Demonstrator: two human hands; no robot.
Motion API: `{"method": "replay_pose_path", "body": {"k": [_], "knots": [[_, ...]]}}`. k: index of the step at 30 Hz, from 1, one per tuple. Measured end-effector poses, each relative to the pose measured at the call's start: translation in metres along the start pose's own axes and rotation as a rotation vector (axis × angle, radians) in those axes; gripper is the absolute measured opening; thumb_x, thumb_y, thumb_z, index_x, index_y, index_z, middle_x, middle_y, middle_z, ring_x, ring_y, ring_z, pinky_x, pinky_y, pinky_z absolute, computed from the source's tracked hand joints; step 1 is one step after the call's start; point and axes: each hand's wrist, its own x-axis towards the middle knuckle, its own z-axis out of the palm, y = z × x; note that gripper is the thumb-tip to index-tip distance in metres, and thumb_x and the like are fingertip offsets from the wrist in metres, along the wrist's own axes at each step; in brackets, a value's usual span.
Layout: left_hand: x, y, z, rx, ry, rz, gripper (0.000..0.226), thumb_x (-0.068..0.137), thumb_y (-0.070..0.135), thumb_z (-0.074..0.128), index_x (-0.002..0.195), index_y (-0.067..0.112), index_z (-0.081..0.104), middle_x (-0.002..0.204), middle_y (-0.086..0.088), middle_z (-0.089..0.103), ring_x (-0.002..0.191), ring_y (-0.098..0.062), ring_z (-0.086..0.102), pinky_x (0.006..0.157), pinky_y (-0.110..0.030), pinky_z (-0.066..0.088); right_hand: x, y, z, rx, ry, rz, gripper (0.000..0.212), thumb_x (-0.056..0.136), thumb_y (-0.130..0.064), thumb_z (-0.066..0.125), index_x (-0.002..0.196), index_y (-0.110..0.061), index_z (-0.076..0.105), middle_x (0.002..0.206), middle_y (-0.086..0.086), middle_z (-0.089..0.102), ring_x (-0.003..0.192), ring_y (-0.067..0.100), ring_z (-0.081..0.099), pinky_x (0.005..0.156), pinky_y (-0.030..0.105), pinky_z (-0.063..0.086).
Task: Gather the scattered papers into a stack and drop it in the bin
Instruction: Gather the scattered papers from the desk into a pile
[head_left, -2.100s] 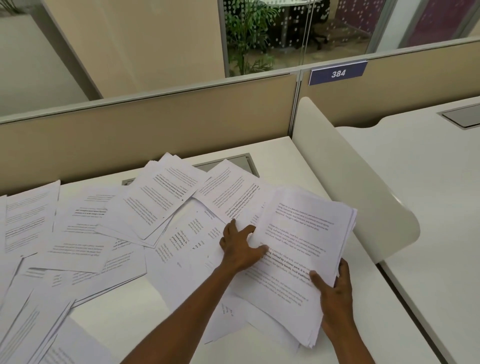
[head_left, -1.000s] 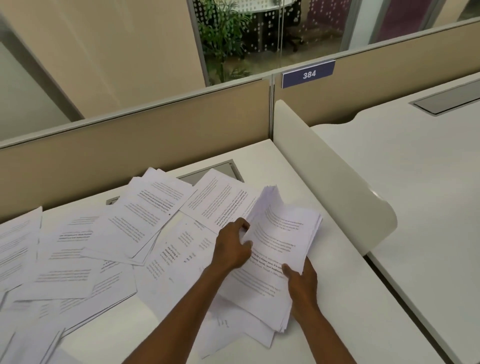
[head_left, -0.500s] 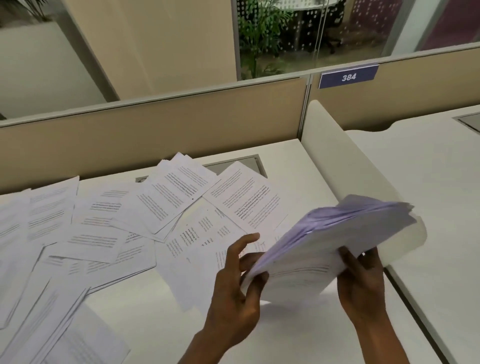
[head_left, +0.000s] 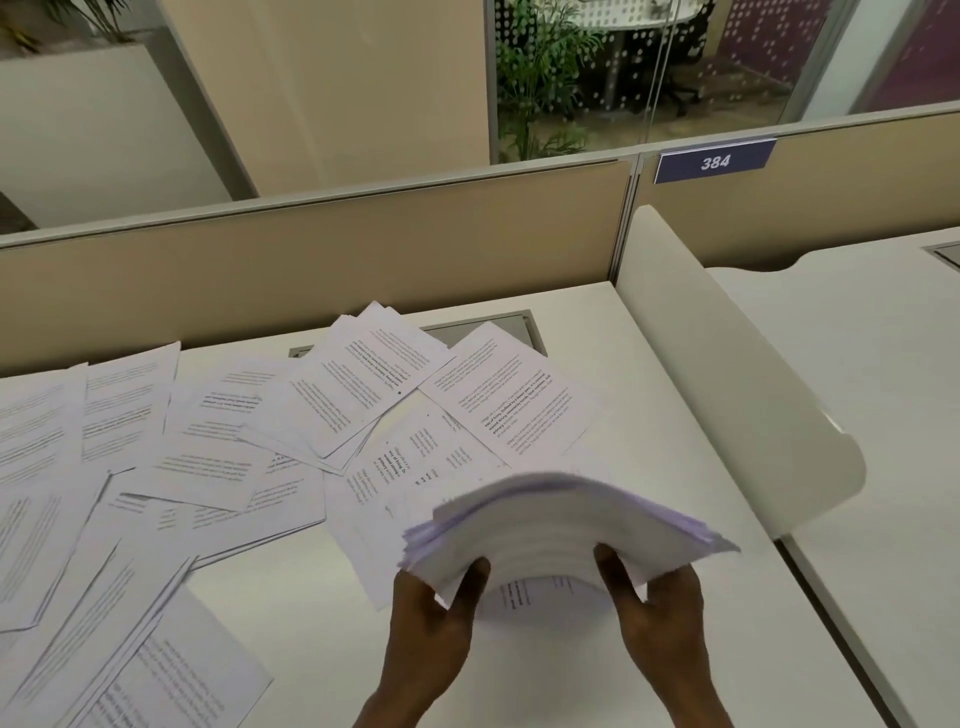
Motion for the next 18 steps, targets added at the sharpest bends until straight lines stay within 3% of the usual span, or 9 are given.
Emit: {"method": "replay_pose_path", "body": {"k": [5, 8, 11, 14, 18], "knots": [[0.015, 0.002, 0.013, 0.020, -0.031, -0.068, 0.025, 0.090, 0.033, 0.071, 0.115, 0.035, 0.065, 0.105, 0.021, 0.074, 0.102, -0.007, 0.070, 0.077, -0.026, 0.063, 0.017, -0.003, 0.009, 0.001, -0.080, 0.009, 0.042, 0.089, -0.030, 0.071, 0.124, -0.045, 0.053, 0.108, -0.027, 0.070, 0.100, -0.004, 0.069, 0.072, 0.009, 0.056], [0.043, 0.013, 0.016, 0.055, -0.081, -0.075, 0.029, 0.091, 0.036, 0.067, 0.119, 0.039, 0.059, 0.104, 0.025, 0.073, 0.097, -0.003, 0.072, 0.069, -0.021, 0.062, 0.052, -0.008, 0.012, -0.091, -0.150, -0.012, 0.038, 0.093, -0.032, 0.068, 0.117, -0.054, 0.049, 0.103, -0.026, 0.070, 0.091, -0.006, 0.070, 0.063, 0.008, 0.055], [0.087, 0.023, 0.030, -0.006, -0.086, -0.179, 0.039, 0.094, 0.024, 0.069, 0.131, 0.030, 0.059, 0.118, 0.014, 0.072, 0.103, -0.008, 0.072, 0.084, -0.034, 0.063, 0.112, -0.010, 0.018, -0.180, -0.203, 0.018, 0.033, 0.091, -0.023, 0.074, 0.112, -0.041, 0.056, 0.098, -0.019, 0.070, 0.088, -0.005, 0.070, 0.064, 0.008, 0.054], [0.135, 0.026, 0.052, -0.167, -0.024, -0.413, 0.042, 0.095, 0.016, 0.068, 0.136, 0.017, 0.062, 0.130, -0.004, 0.070, 0.113, -0.023, 0.068, 0.103, -0.045, 0.055, 0.182, -0.009, 0.032, -0.244, -0.253, 0.115, 0.026, 0.085, -0.017, 0.080, 0.108, -0.020, 0.067, 0.099, -0.005, 0.074, 0.089, 0.014, 0.072, 0.066, 0.019, 0.054], [0.189, 0.029, 0.069, -0.416, 0.075, -0.668, 0.051, 0.094, 0.019, 0.069, 0.141, 0.006, 0.056, 0.138, -0.016, 0.063, 0.122, -0.033, 0.062, 0.107, -0.051, 0.051, 0.258, -0.005, 0.068, -0.412, -0.364, 0.207, 0.030, 0.083, -0.015, 0.080, 0.111, -0.011, 0.072, 0.106, 0.009, 0.075, 0.089, 0.025, 0.071, 0.064, 0.025, 0.053]]}}
